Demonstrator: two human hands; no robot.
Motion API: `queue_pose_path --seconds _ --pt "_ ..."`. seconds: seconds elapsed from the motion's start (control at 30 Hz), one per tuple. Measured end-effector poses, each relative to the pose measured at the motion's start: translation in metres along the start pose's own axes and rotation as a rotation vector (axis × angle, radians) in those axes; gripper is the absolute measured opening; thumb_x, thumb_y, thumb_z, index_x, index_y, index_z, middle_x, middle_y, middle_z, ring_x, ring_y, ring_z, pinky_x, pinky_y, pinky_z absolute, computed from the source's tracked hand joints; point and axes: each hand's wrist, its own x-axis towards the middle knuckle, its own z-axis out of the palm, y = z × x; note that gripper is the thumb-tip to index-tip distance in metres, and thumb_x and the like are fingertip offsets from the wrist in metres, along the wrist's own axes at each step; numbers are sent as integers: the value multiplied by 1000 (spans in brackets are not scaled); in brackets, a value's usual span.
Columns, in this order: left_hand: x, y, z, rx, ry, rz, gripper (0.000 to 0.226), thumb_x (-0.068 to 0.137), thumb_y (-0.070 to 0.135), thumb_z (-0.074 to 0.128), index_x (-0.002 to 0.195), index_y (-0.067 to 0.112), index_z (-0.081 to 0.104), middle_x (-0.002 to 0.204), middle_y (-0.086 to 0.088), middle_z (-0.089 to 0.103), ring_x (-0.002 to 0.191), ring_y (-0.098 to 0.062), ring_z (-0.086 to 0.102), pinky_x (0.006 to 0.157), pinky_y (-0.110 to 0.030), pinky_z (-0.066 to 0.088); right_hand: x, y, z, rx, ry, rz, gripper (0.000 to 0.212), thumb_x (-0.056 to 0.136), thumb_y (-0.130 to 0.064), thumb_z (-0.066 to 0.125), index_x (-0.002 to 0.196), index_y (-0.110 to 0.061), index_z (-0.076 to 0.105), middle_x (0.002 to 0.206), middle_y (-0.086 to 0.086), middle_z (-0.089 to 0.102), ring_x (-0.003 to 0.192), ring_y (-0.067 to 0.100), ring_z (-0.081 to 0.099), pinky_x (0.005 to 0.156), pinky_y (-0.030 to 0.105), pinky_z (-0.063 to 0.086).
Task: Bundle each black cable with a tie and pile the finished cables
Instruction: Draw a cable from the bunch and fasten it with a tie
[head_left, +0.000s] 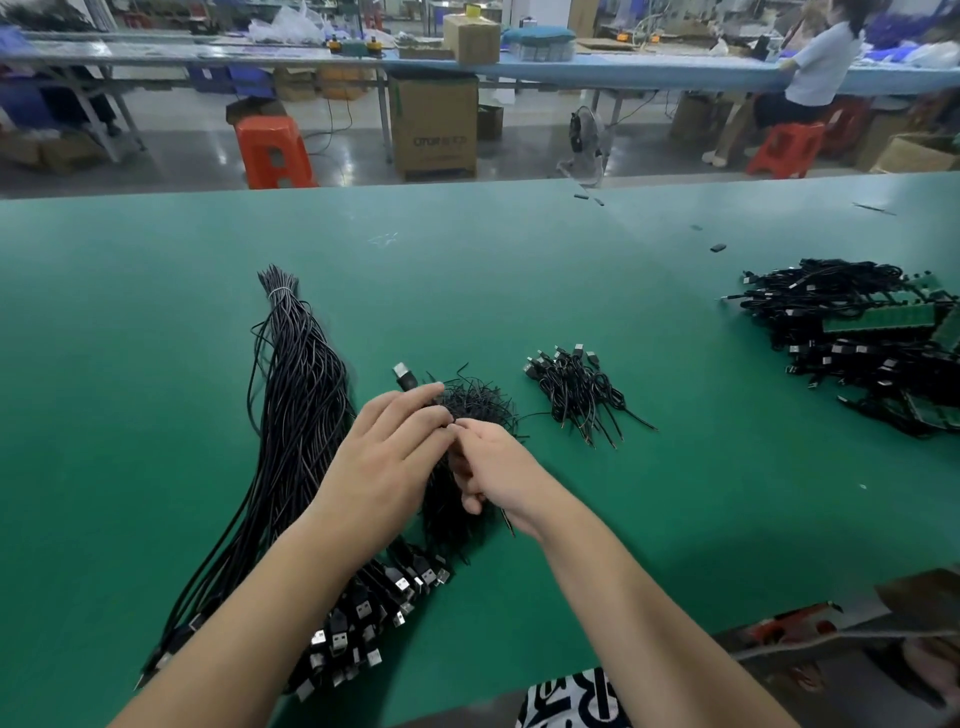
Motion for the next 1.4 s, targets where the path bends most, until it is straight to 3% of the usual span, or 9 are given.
queue_pose_path --seconds 0.07,0.17,0.33,0.43,0.63,0.93,1.1,1.23,1.4 --pt "3 -2 -2 -40 -24 5 25 85 -10 57 96 7 71 114 -8 71 125 -25 60 108 -46 43 -4 -7 -5 39 -127 37 28 107 -25 35 82 -22 49 56 -9 33 44 9 28 40 24 35" --pt "7 -3 -4 -104 -28 -115 19 91 3 54 87 11 71 103 1 75 102 -19 71 100 -44 45 -8 -13 -7 35 -211 44 25 107 -24 36 88 -22 51 62 -5 31 47 10 26 42 24 36" --pt "11 4 -9 -394 1 -599 12 95 12 65 90 21 71 79 22 66 86 10 56 79 -29 46 -7 -7 4 -76 -80 -75 24 100 -35 37 78 -27 45 57 -14 34 47 7 28 48 30 27" --pt "17 5 -10 -539 -54 -825 17 93 14 68 84 29 72 78 25 68 73 7 61 64 -7 41 -7 -3 6 -379 55 -243 38 97 -50 34 70 -23 39 62 -10 42 57 8 38 56 32 32" --pt "18 -5 -10 -840 -208 -1131 16 90 11 72 78 21 76 72 10 72 68 1 62 65 -10 47 -12 7 6 -858 146 -489 30 105 -34 39 77 -25 35 68 -12 39 63 17 42 60 33 30" --pt "11 -13 -12 -746 -378 -1162 14 83 24 80 77 13 74 68 -3 66 61 -11 51 61 -27 44 -14 8 6 -1196 174 -629 29 105 -31 44 88 -12 59 77 3 61 66 27 60 54 34 36" --pt "17 -18 -17 -643 -435 -1053 35 95 43 63 69 24 77 51 -11 53 51 -14 42 55 -34 41 -13 8 12 -1232 338 -710 30 96 -23 61 68 -13 57 58 2 58 46 26 55 43 28 32" --pt "25 -17 -20 -548 -464 -992 47 93 56 60 68 19 74 40 6 35 37 -9 27 42 -24 26 -11 6 15 -1280 392 -701 22 90 -23 71 73 -12 61 61 0 56 44 22 55 39 26 35" --pt "30 -10 -21 -393 -485 -859 24 90 36 67 69 28 76 49 8 58 41 -7 43 43 -17 30 -10 8 16 -1274 446 -652 13 90 -19 71 81 -11 66 69 2 60 56 20 63 41 28 43"
